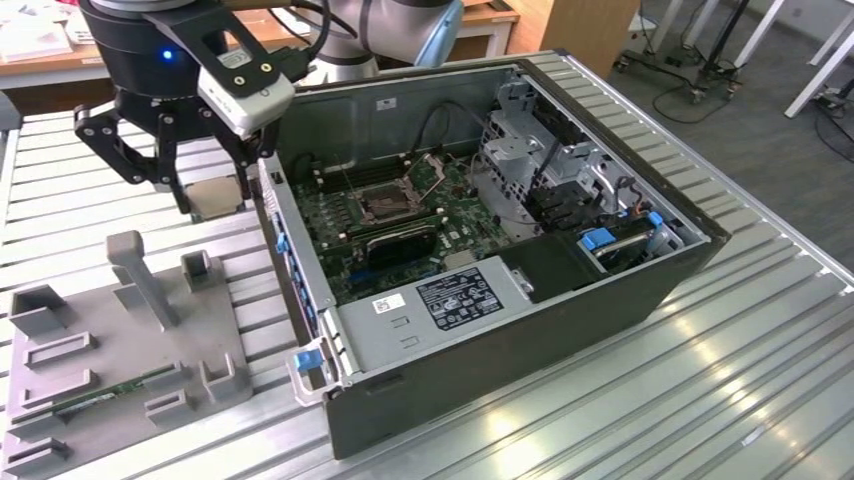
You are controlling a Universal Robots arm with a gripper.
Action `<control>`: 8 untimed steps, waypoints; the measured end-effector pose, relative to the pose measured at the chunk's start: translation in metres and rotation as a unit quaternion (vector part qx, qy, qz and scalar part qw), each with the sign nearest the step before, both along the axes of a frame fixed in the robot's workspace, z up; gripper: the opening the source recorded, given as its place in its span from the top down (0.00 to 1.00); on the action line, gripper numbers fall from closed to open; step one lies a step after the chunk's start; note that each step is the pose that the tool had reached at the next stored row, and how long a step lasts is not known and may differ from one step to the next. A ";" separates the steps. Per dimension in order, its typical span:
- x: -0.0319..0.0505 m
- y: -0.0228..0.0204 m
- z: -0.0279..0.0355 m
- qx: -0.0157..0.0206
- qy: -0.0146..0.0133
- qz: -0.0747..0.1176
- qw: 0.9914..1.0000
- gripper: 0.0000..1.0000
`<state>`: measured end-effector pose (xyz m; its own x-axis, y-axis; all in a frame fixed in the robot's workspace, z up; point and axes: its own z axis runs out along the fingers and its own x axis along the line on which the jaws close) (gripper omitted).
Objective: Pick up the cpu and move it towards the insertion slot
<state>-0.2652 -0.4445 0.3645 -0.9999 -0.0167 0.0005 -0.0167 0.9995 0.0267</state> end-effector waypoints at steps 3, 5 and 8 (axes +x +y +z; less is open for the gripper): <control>0.0037 0.0000 0.0000 0.000 0.000 0.000 1.000 0.45; 0.0064 0.0000 0.0000 0.000 0.000 0.000 1.000 0.45; 0.0110 0.0000 0.0000 0.000 0.000 0.000 1.000 0.45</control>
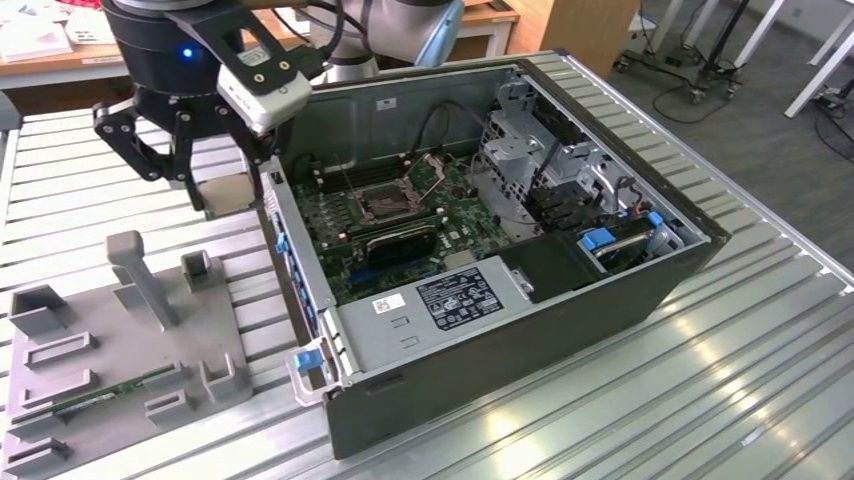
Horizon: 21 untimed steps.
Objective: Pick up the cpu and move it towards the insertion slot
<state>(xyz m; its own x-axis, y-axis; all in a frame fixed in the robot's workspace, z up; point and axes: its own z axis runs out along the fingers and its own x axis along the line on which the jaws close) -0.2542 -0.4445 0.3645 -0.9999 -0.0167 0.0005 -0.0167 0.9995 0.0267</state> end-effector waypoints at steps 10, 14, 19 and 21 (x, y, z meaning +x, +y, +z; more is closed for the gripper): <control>0.0162 0.0000 0.0000 0.000 0.000 0.000 1.000 0.45; 0.0232 0.0000 0.0000 0.000 0.000 0.000 1.000 0.45; 0.0315 0.0000 0.0000 0.000 0.000 0.000 1.000 0.45; 0.0349 0.0000 0.0000 0.000 0.000 0.000 1.000 0.45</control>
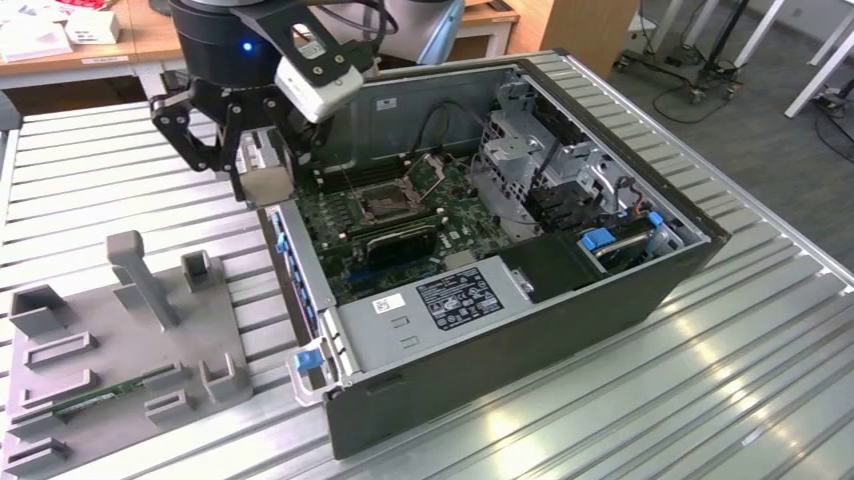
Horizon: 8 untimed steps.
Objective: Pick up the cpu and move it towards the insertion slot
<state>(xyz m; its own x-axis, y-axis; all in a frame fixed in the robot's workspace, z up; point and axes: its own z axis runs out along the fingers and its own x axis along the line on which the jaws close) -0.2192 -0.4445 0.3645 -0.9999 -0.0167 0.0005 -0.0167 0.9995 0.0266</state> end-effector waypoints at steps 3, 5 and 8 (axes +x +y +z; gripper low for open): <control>0.0048 0.0000 0.0000 0.000 0.000 0.000 1.000 0.45; 0.0079 0.0000 0.0000 0.000 0.000 0.000 1.000 0.45; 0.0128 0.0000 0.0000 0.000 0.000 0.000 1.000 0.45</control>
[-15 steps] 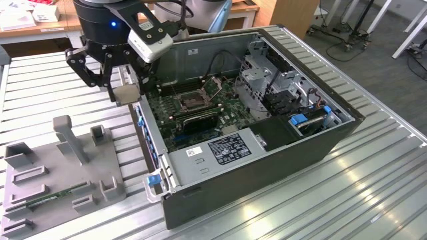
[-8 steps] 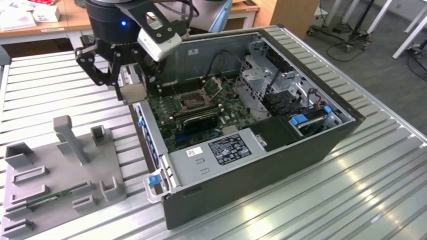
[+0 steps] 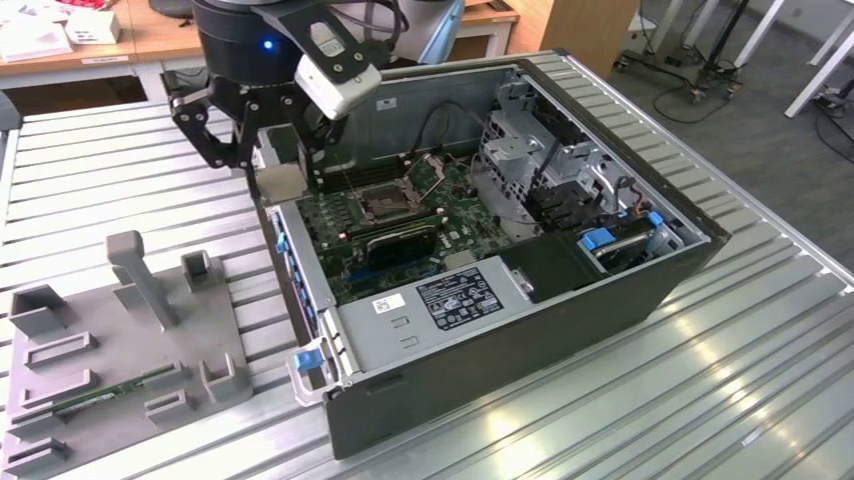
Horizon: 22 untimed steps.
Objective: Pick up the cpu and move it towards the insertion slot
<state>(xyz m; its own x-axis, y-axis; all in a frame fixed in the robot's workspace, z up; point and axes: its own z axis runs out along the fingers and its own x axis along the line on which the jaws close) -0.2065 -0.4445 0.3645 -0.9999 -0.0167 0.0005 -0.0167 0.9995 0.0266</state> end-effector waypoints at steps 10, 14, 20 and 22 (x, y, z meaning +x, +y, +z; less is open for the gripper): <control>0.0208 0.0000 0.0000 0.000 0.000 0.000 1.000 0.45; 0.0306 0.0000 0.0000 0.000 0.000 0.000 1.000 0.45; 0.0456 0.0000 0.0000 0.000 0.000 0.000 1.000 0.45; 0.0500 0.0000 -0.0001 0.000 0.000 0.000 1.000 0.45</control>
